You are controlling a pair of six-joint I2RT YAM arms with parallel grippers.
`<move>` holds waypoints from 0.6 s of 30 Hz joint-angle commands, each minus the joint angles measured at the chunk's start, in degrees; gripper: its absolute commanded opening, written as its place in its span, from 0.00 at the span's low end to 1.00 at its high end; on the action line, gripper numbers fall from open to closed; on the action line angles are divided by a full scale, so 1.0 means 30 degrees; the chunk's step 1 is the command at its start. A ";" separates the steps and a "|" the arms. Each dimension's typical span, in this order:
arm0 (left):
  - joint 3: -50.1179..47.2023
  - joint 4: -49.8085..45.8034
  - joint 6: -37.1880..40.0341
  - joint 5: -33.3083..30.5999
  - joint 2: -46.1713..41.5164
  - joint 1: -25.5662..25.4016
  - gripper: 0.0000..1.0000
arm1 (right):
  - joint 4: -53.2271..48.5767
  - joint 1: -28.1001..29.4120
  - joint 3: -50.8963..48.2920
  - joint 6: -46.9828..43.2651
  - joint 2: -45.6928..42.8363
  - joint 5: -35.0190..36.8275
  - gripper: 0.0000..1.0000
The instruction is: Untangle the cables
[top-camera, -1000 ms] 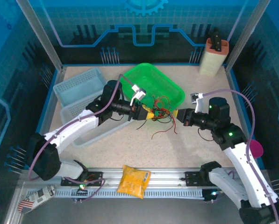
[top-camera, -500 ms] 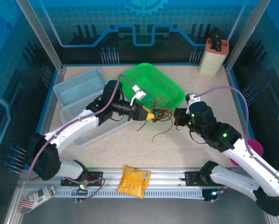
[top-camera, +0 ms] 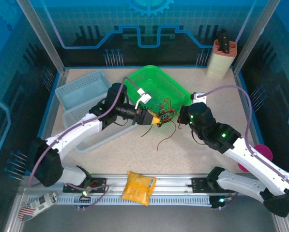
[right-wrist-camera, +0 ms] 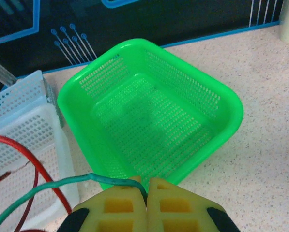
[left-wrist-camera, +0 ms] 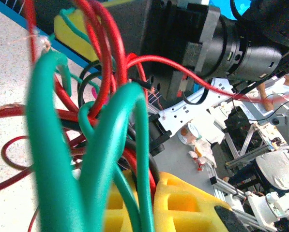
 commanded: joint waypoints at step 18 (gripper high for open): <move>0.0383 -0.1374 0.0482 0.1754 -0.0427 0.0152 0.00 | 0.3568 -0.5434 -0.1128 -0.3084 0.0105 -0.3942 0.00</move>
